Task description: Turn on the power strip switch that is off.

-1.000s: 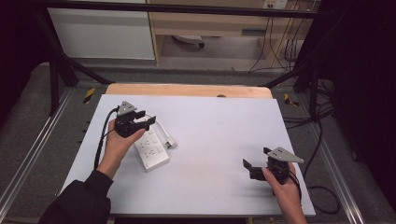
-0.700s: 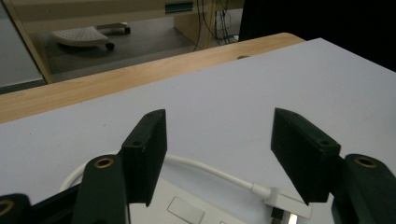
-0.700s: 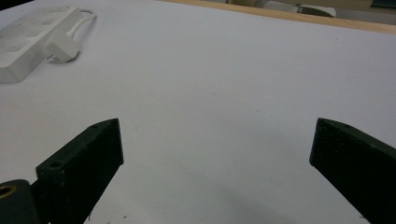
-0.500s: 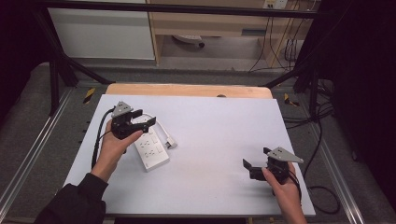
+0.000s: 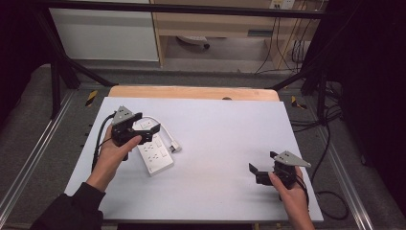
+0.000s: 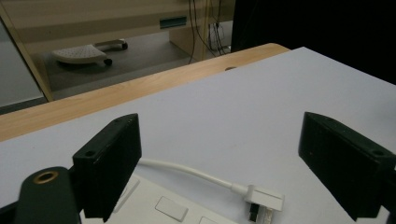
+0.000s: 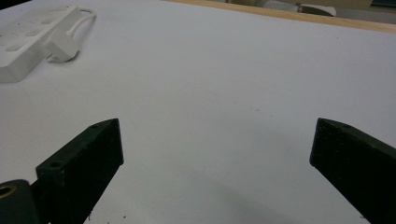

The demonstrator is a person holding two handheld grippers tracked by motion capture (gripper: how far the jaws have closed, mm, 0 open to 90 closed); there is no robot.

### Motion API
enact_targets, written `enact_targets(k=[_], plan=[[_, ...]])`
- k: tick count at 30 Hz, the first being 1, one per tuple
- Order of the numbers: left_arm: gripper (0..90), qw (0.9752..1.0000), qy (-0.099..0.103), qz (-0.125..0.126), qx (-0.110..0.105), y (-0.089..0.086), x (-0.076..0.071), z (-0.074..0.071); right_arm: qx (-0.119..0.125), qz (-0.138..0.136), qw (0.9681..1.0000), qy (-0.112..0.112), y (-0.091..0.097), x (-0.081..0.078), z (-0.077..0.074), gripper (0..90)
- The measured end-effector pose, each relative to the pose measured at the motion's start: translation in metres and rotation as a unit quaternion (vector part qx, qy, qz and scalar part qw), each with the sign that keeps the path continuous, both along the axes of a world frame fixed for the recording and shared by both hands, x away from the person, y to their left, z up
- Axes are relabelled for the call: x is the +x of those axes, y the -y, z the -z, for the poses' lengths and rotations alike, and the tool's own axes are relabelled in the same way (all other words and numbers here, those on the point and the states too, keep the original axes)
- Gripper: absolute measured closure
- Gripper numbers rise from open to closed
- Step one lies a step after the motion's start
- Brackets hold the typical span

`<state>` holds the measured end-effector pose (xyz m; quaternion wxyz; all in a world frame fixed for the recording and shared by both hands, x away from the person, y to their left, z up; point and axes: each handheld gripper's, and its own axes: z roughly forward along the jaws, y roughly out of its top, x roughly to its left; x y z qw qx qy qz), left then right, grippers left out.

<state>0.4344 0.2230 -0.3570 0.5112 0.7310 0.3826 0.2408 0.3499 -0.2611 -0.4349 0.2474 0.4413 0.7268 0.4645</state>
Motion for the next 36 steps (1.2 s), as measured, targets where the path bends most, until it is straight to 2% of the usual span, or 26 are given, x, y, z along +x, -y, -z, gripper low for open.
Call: enact_targets(k=[1, 4, 7, 13, 20, 25, 29, 36], plan=[[13.0, 1.0000, 0.005, -0.002, 0.001, -0.001, -0.002, -0.001, 0.000, 0.000, 1.0000, 0.000, 0.000, 0.000, 0.000, 3.2], [12.5, 0.9998, 0.011, 0.005, -0.017, -0.002, -0.006, -0.002, 0.002, 0.001, 1.0000, -0.001, 0.000, 0.000, 0.000, 3.2], [12.5, 0.9996, 0.019, 0.007, -0.017, -0.004, -0.010, -0.003, 0.001, 0.001, 1.0000, 0.000, 0.000, 0.000, 0.000, 3.2], [11.3, 0.9990, 0.022, 0.008, -0.037, -0.013, -0.020, -0.004, 0.001, 0.002, 1.0000, 0.000, 0.001, 0.000, 0.000, 3.1], [5.6, 0.9986, 0.026, 0.009, -0.046, -0.027, -0.034, -0.004, 0.001, 0.003, 1.0000, -0.001, 0.000, 0.000, 0.000, 2.6], [5.6, 0.9981, 0.031, 0.005, -0.053, -0.039, -0.046, -0.004, 0.002, 0.003, 1.0000, -0.001, 0.000, 0.000, 0.000, 2.7], [5.6, 0.9973, 0.034, -0.008, -0.065, -0.051, -0.059, -0.001, 0.001, 0.004, 1.0000, 0.000, 0.001, 0.001, 0.000, 2.7], [6.1, 0.9967, 0.039, -0.016, -0.070, -0.071, -0.077, 0.002, 0.003, 0.005, 1.0000, -0.001, 0.001, 0.001, 0.000, 2.7]])
